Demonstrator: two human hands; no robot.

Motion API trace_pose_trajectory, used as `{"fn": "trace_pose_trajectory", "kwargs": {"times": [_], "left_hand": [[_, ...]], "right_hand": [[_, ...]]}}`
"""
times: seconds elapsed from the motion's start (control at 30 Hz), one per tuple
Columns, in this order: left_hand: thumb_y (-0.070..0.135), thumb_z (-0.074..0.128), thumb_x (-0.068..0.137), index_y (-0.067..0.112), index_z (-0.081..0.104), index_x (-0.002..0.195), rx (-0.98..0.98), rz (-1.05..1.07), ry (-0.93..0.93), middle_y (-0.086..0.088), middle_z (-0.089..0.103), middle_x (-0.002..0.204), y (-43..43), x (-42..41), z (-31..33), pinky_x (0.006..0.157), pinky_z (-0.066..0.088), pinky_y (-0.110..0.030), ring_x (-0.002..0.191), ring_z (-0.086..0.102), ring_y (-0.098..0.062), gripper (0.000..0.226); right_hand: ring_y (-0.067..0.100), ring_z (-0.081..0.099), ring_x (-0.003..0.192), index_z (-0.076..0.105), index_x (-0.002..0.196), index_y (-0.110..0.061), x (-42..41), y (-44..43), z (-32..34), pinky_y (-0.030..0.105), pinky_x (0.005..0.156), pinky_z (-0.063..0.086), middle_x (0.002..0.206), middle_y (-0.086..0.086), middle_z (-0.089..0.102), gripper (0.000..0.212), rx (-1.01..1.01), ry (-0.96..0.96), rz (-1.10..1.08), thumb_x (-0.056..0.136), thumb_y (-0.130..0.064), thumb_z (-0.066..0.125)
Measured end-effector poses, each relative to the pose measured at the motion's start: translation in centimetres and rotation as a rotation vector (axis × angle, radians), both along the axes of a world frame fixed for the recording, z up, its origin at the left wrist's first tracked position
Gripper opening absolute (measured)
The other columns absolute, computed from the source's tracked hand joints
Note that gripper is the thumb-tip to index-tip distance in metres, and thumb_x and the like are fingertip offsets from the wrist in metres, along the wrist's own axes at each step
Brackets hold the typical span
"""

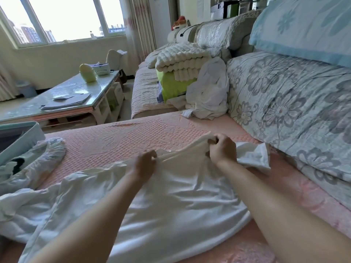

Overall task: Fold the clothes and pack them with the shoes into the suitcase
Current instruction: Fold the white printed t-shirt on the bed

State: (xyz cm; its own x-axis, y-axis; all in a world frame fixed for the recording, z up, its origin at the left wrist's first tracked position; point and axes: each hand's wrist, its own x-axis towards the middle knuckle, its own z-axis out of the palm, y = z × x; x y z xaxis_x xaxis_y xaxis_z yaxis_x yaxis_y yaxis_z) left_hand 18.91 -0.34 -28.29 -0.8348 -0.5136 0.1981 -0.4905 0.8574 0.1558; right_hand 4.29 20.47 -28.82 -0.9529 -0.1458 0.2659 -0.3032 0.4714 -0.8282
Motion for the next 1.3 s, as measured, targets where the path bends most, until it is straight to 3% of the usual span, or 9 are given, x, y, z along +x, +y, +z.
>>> {"fn": "trace_pose_trajectory", "kwargs": {"times": [0.13, 0.27, 0.37, 0.5, 0.7, 0.8, 0.93, 1.13, 1.3], "left_hand": [[0.006, 0.055, 0.089, 0.019, 0.065, 0.115, 0.165, 0.155, 0.221, -0.013, 0.061, 0.117, -0.9, -2.0, -0.9, 0.083, 0.045, -0.034, 0.107, 0.059, -0.035, 0.031], [0.012, 0.054, 0.088, 0.02, 0.068, 0.109, 0.01, -0.187, 0.355, -0.005, 0.06, 0.116, 2.7, -3.1, -2.3, 0.083, 0.047, -0.039, 0.107, 0.057, -0.033, 0.026], [0.042, 0.041, 0.095, 0.033, 0.051, 0.138, 0.065, -0.39, 0.06, 0.0, 0.044, 0.149, 5.9, -4.0, -3.3, 0.112, 0.031, -0.045, 0.138, 0.038, -0.025, 0.046], [0.05, 0.031, 0.101, 0.04, 0.01, 0.156, 0.072, -0.322, -0.353, 0.006, -0.003, 0.166, 6.9, -5.4, -3.4, 0.121, -0.004, -0.055, 0.153, -0.006, -0.019, 0.06], [0.051, 0.047, 0.093, 0.035, 0.055, 0.132, 0.052, -0.527, -0.021, 0.005, 0.042, 0.147, 11.5, -5.9, -1.3, 0.111, 0.031, -0.043, 0.139, 0.032, -0.019, 0.043], [0.07, 0.049, 0.082, 0.032, 0.06, 0.118, 0.165, -0.68, 0.039, 0.007, 0.051, 0.123, 16.4, -4.9, -0.4, 0.092, 0.041, -0.033, 0.117, 0.047, -0.014, 0.053], [0.089, 0.046, 0.06, 0.039, 0.044, 0.129, 0.038, -0.725, -0.237, 0.006, 0.039, 0.144, 21.2, -3.4, -0.9, 0.1, 0.044, -0.041, 0.127, 0.038, -0.018, 0.085], [0.029, 0.052, 0.076, 0.02, 0.067, 0.081, 0.337, -0.549, 0.032, -0.003, 0.056, 0.091, 20.8, -2.4, -1.2, 0.074, 0.05, -0.036, 0.086, 0.058, -0.028, 0.018], [0.001, 0.061, 0.082, 0.022, 0.077, 0.083, 0.443, -0.329, 0.264, 0.012, 0.055, 0.085, 18.0, 0.8, 1.2, 0.062, 0.036, -0.003, 0.071, 0.052, -0.001, 0.027]], "right_hand": [[0.032, 0.057, 0.122, 0.052, 0.139, -0.011, -0.9, -0.1, -1.5, 0.032, 0.099, 0.043, 0.135, 0.014, 0.057, 0.047, 0.091, -0.04, 0.117, 0.093, -0.01, 0.059], [0.037, 0.05, 0.131, 0.063, 0.129, -0.014, -0.2, 1.0, -3.3, 0.046, 0.111, 0.037, 0.142, 0.016, 0.052, 0.049, 0.53, 0.497, 0.431, 0.08, -0.005, 0.064], [0.027, 0.043, 0.139, 0.062, 0.133, -0.027, 0.1, 1.3, -2.9, 0.041, 0.116, 0.027, 0.147, 0.004, 0.052, 0.037, 0.686, 0.365, 0.581, 0.1, -0.029, 0.046], [0.016, 0.009, 0.154, 0.02, 0.159, -0.032, -0.4, 3.0, -1.8, 0.043, 0.123, 0.003, 0.169, -0.001, 0.007, 0.057, 0.976, 0.13, 0.534, 0.105, -0.05, 0.026], [0.019, 0.042, 0.139, 0.049, 0.144, -0.032, -2.2, 7.8, 0.3, 0.043, 0.119, 0.014, 0.149, -0.001, 0.051, 0.047, 0.828, 0.176, 0.402, 0.098, -0.035, 0.041], [0.021, 0.04, 0.141, 0.046, 0.145, -0.041, -2.5, 11.0, 1.2, 0.039, 0.116, 0.023, 0.153, -0.003, 0.045, 0.055, 0.839, 0.088, 0.452, 0.09, -0.043, 0.057], [0.022, 0.017, 0.152, 0.025, 0.157, -0.037, -2.2, 14.0, 0.6, 0.038, 0.123, 0.014, 0.167, 0.002, 0.015, 0.083, 0.984, -0.077, 0.498, 0.085, -0.032, 0.065], [0.029, 0.033, 0.136, 0.051, 0.142, -0.042, -0.6, 15.6, 0.4, 0.041, 0.112, 0.03, 0.149, 0.006, 0.038, 0.051, 1.005, 0.213, 0.19, 0.1, -0.017, 0.037], [0.03, 0.06, 0.114, 0.062, 0.13, -0.028, 1.4, 12.5, 1.8, 0.038, 0.094, 0.047, 0.131, 0.006, 0.056, 0.043, 0.717, 0.156, 0.075, 0.101, -0.01, 0.036]]}}
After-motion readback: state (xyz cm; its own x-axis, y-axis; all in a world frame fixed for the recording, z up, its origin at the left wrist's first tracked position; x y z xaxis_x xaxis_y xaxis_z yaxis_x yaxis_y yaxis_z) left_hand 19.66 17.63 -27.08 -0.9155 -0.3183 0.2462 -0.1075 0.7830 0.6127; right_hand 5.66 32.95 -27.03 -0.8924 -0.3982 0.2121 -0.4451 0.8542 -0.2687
